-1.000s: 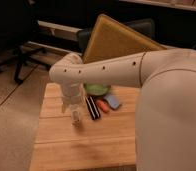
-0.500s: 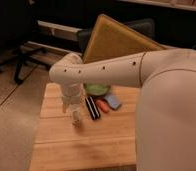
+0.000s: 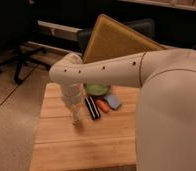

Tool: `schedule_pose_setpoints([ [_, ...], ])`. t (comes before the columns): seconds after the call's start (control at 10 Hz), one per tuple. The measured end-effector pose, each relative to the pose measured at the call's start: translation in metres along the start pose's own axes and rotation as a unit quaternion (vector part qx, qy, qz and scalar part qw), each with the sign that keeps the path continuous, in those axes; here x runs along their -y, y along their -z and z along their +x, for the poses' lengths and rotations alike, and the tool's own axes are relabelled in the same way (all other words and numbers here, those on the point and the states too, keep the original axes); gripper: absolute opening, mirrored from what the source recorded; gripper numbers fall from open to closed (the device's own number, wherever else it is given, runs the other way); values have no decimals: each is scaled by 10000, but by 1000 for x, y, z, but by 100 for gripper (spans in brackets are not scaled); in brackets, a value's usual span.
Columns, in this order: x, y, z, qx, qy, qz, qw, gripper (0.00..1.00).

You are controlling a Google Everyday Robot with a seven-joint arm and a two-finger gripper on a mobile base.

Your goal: Knock the bottle over

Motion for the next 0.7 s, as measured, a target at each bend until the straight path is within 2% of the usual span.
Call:
schedule_pose_setpoints([
  [0.2, 0, -2, 1, -31, 0, 2, 10000, 0],
  [0.7, -14, -28, -5, -463, 435, -43, 9980, 0],
])
